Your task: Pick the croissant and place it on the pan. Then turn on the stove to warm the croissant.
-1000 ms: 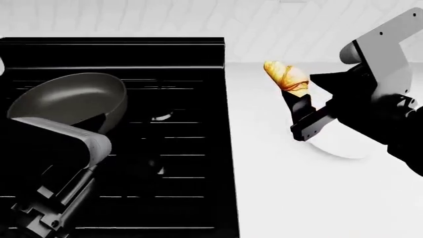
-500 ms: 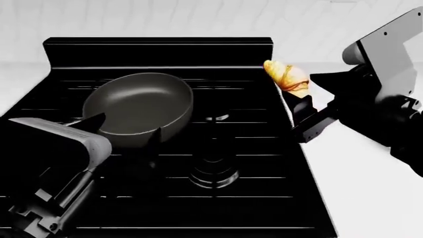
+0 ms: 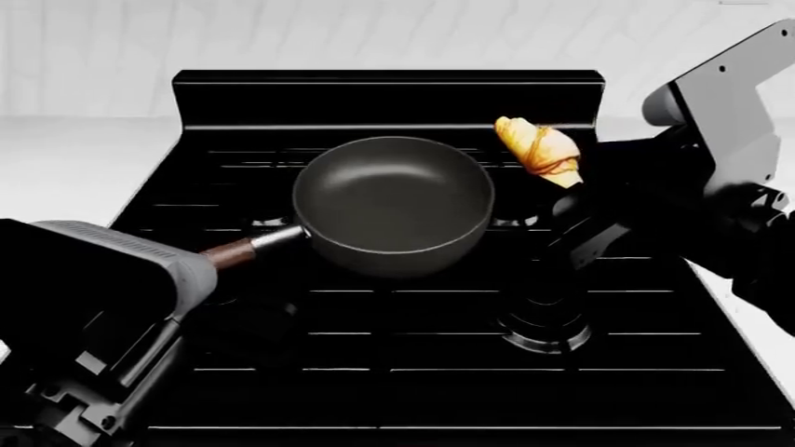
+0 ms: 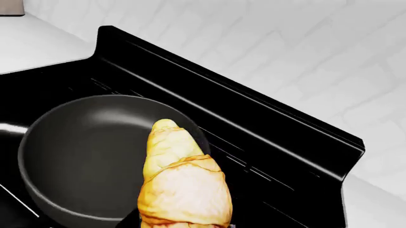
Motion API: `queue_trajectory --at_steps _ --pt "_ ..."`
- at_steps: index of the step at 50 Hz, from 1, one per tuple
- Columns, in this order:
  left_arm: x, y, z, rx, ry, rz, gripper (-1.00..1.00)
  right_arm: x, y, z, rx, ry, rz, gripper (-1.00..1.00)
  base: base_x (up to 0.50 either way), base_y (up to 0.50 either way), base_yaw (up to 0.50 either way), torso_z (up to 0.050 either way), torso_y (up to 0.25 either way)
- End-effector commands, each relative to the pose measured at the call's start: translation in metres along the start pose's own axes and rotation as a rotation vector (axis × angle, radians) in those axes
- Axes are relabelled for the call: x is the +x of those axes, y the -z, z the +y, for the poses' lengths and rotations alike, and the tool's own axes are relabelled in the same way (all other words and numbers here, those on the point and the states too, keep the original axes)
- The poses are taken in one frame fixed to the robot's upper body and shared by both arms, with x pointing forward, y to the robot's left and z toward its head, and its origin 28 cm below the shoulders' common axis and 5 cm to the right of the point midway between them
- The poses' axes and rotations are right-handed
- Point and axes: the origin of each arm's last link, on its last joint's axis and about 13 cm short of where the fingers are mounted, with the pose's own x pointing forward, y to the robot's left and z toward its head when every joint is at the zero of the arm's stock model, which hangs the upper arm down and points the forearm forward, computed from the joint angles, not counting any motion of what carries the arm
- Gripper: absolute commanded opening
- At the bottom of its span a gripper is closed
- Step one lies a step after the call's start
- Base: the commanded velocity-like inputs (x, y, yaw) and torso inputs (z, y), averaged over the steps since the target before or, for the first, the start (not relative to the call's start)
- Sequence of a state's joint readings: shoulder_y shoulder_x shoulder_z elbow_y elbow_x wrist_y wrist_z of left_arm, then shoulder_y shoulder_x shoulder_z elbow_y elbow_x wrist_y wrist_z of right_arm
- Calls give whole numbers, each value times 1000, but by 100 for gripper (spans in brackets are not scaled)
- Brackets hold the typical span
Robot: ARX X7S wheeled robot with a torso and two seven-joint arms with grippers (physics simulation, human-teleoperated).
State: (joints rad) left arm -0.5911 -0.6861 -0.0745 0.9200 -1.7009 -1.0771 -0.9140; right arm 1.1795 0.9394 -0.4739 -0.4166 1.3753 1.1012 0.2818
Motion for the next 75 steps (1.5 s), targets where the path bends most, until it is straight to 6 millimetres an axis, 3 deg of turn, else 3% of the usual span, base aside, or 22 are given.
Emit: queue_trajectory --at_steps 1,17,37,54,75 --pt "2 1 0 -2 1 4 100 1 0 -1 -3 3 -2 -100 0 500 0 0 0" --pt "1 3 -1 -4 1 6 100 11 -5 -6 -17 -11 -1 -100 0 146 0 0 0" --pt "3 -2 1 1 -8 2 100 77 -48 -20 -13 -134 -13 -100 0 0 0 0 0" --pt "3 -8 0 17 -11 -8 100 120 -77 -34 -97 -197 134 -100 0 0 0 0 0" --pt "2 -10 0 22 -10 -10 100 140 -77 -31 -207 -259 324 -100 0 0 0 0 0"
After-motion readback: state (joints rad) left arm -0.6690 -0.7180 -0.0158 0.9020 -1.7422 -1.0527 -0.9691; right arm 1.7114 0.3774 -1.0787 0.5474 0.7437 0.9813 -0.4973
